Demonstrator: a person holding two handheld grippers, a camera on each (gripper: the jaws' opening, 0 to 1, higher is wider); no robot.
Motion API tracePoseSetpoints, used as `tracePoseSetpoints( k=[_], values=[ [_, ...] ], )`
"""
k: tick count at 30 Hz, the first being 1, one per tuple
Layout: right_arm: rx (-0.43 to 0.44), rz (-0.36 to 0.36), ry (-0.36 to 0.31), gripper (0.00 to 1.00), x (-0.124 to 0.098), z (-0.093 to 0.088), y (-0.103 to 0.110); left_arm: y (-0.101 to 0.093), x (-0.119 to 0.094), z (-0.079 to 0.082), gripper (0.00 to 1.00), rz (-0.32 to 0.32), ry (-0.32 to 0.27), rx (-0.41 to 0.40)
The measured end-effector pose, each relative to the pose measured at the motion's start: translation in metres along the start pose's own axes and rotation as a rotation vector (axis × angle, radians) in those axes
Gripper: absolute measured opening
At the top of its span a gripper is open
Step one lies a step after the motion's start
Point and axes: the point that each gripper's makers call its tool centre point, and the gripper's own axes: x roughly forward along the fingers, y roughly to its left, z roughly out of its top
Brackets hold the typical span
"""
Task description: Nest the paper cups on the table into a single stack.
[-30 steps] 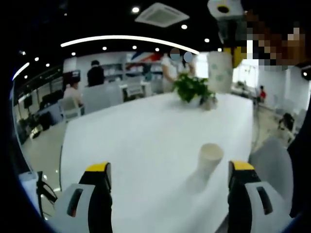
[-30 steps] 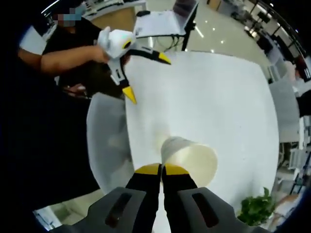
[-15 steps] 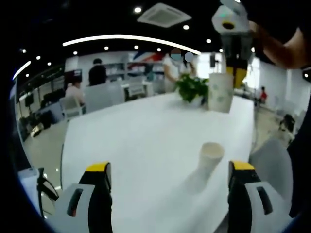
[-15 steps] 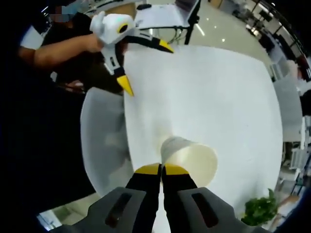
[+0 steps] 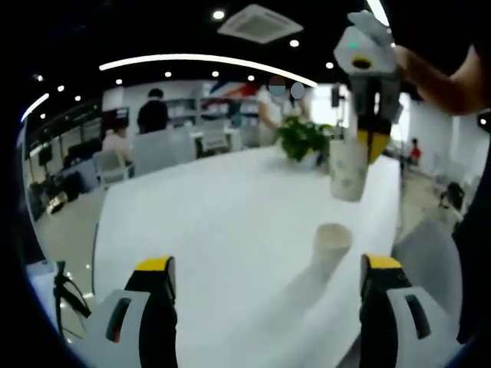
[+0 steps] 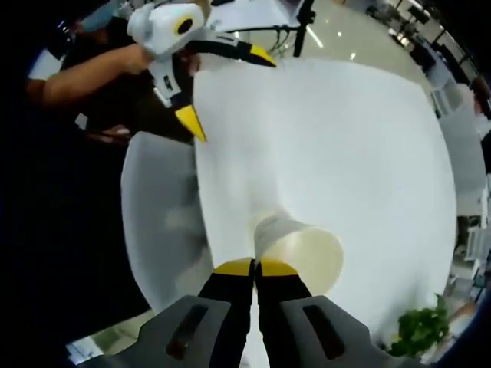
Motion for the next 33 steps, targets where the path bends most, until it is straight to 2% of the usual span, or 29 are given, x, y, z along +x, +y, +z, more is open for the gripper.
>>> tracePoseSetpoints(
  k=[14,33],
  values=[
    [0.030,0.008,0.026,0.00,0.030,-0.003,-0.003,-0.001,0.001,-0.001,0.99,-0.001,-0.012,-0.032],
    [0.100,0.030,0.025,0.00,0.072,-0.002,-0.004,-0.001,0.001,0.002,0.99,0.003,-0.042,-0.069]
  ],
)
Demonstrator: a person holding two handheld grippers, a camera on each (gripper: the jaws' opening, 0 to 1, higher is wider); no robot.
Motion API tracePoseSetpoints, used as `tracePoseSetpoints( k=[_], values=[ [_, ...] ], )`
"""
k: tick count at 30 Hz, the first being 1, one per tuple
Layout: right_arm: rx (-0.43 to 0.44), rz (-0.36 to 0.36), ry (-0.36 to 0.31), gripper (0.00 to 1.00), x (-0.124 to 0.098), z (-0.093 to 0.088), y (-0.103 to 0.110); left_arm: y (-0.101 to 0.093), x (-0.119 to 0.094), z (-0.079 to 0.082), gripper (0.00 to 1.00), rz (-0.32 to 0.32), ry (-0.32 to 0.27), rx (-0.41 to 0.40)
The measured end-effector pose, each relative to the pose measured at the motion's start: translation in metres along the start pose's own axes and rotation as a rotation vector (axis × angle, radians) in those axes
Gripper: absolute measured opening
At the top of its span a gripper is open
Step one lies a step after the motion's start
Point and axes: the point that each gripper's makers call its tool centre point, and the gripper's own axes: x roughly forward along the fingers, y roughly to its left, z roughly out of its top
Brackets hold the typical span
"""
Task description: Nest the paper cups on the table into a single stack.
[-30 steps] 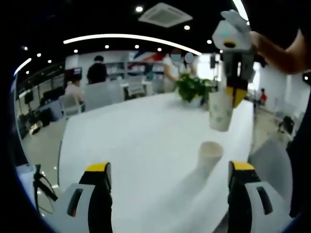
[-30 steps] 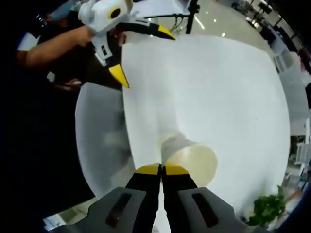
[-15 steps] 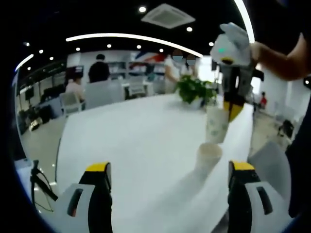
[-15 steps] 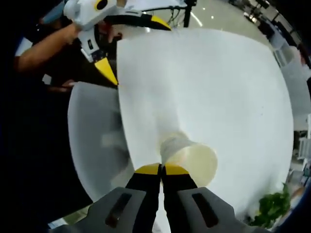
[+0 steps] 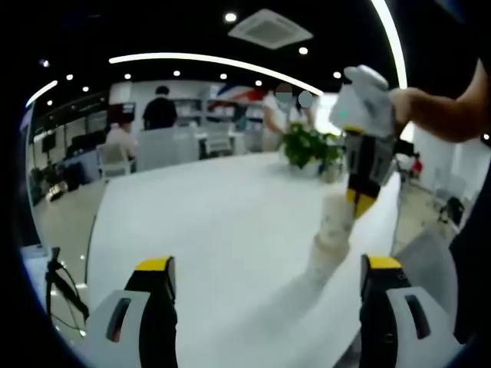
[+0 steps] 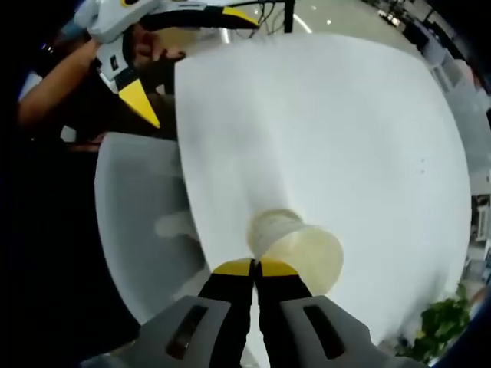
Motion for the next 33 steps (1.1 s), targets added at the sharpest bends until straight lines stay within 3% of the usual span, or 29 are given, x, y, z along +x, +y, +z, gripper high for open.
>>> tracePoseSetpoints(
  k=[23,33],
  values=[
    [0.015,0.004,-0.011,0.00,0.039,0.000,0.001,0.001,-0.004,0.004,0.99,-0.004,-0.008,-0.017],
    [-0.001,-0.008,-0.010,0.00,0.054,0.000,0.001,-0.002,-0.004,-0.002,0.99,-0.005,-0.003,-0.028]
  ],
)
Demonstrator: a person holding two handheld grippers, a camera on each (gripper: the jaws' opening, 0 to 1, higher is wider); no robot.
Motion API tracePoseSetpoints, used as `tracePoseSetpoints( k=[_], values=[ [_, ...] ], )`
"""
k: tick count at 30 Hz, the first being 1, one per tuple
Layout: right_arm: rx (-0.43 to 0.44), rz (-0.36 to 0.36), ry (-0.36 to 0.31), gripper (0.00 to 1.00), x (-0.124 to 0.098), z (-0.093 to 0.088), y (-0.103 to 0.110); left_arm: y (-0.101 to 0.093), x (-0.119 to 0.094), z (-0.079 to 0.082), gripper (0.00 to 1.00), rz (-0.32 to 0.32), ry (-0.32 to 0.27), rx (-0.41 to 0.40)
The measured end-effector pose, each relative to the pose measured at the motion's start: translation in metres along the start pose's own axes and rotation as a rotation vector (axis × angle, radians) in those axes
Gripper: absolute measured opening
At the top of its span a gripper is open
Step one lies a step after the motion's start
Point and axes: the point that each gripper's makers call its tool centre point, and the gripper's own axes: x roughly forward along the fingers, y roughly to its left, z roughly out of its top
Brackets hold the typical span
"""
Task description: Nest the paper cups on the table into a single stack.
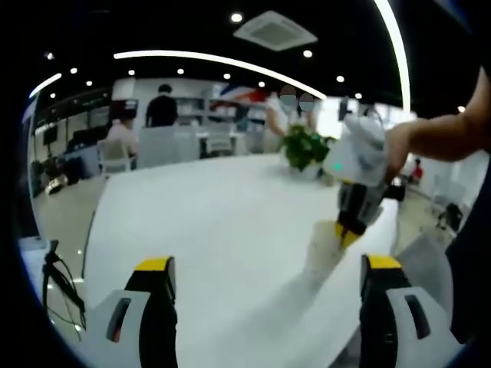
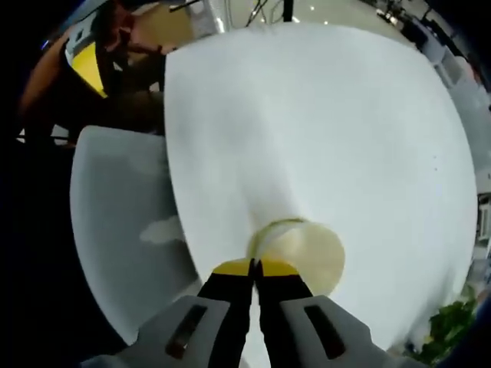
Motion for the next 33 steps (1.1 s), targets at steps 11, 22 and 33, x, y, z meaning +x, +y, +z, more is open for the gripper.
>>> tracePoseSetpoints(
  k=[11,22,33],
  values=[
    [0.002,0.023,-0.041,0.00,0.005,0.003,0.005,-0.005,0.000,-0.003,0.99,-0.007,0.002,-0.004],
    [0.023,0.071,-0.159,0.12,-0.010,0.005,0.006,-0.007,0.005,0.000,0.99,-0.020,0.003,0.006],
    [0.034,0.004,-0.486,0.44,-0.068,0.024,-0.018,-0.010,0.010,0.014,0.99,-0.039,-0.013,0.046]
  ],
)
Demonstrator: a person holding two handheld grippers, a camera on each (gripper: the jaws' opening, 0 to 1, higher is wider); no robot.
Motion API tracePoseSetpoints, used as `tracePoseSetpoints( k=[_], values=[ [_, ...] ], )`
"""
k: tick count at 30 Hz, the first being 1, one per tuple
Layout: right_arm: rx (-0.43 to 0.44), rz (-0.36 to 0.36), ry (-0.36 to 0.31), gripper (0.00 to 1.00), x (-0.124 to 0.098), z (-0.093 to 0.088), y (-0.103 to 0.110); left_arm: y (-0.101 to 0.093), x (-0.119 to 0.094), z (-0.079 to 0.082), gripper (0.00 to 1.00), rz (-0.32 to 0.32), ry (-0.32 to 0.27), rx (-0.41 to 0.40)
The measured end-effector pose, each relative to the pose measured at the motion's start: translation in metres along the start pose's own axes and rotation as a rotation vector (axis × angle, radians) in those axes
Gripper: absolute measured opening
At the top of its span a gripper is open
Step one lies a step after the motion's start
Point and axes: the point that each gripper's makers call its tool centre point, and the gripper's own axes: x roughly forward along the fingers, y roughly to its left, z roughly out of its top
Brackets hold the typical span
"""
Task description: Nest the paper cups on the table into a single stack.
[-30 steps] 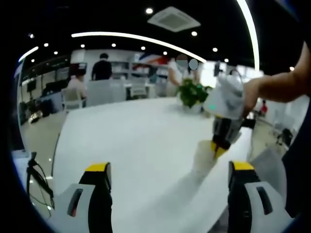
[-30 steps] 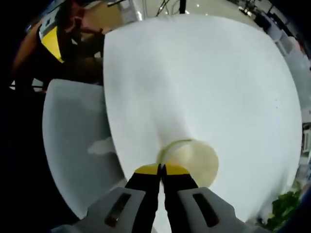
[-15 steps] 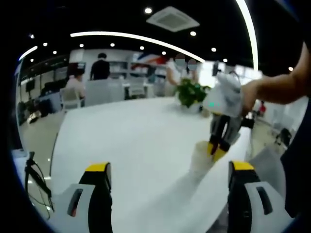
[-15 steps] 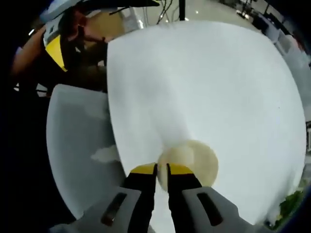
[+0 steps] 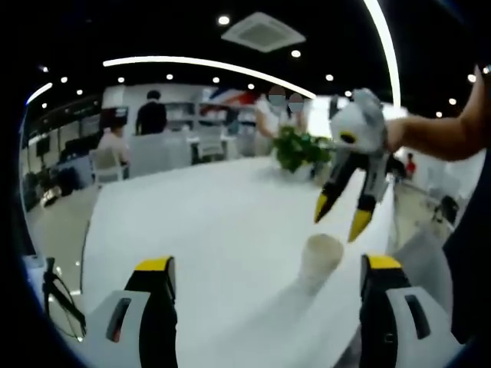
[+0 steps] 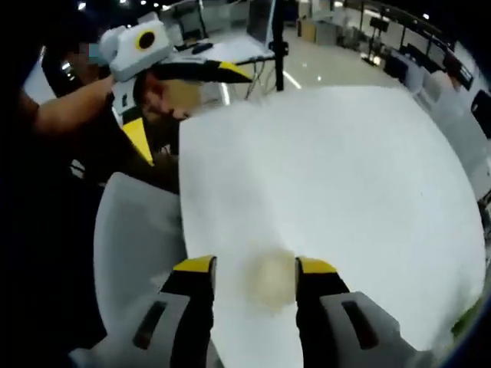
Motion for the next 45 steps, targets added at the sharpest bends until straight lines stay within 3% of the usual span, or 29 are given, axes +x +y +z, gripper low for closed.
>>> tracePoseSetpoints(
  k=[4,9,12,15,19,24,26,28,32,36,38,45],
  values=[
    [-0.017,-0.050,-0.131,0.57,-0.022,0.008,-0.014,0.001,0.002,0.002,0.99,0.002,-0.011,0.010],
    [0.047,-0.104,-0.275,0.63,-0.050,0.003,-0.025,-0.008,0.005,0.009,0.99,-0.040,-0.061,0.044],
    [0.049,-0.145,-0.391,0.72,-0.064,0.000,-0.031,-0.010,0.008,0.008,0.99,-0.043,-0.065,0.039],
    [0.072,-0.161,-0.433,0.80,-0.069,-0.006,-0.033,-0.011,0.010,0.008,0.99,-0.039,-0.078,0.031],
    [0.082,-0.215,-0.566,0.89,-0.084,-0.012,-0.039,-0.011,0.016,0.003,0.99,-0.020,-0.077,0.042],
    [0.051,-0.272,-0.637,0.97,-0.096,-0.028,-0.044,-0.011,0.020,0.000,0.99,-0.007,-0.071,0.062],
    [0.022,-0.296,-0.698,1.00,-0.105,-0.029,-0.046,-0.016,0.020,0.002,0.99,-0.013,-0.083,0.070],
    [0.049,-0.310,-0.702,1.00,-0.107,-0.040,-0.049,-0.019,0.020,0.008,0.99,-0.019,-0.115,0.089],
    [0.067,-0.330,-0.725,1.00,-0.109,-0.053,-0.053,-0.021,0.026,0.000,0.99,-0.014,-0.099,0.082],
    [0.037,-0.349,-0.785,1.00,-0.114,-0.055,-0.053,-0.028,0.034,-0.003,0.99,-0.023,-0.106,0.091],
    [0.061,-0.349,-0.806,1.00,-0.115,-0.058,-0.055,-0.031,0.040,-0.003,0.99,-0.030,-0.113,0.083],
    [0.045,-0.333,-0.822,1.00,-0.094,-0.068,-0.047,-0.039,0.057,-0.017,0.99,-0.067,-0.097,0.094]
  ],
)
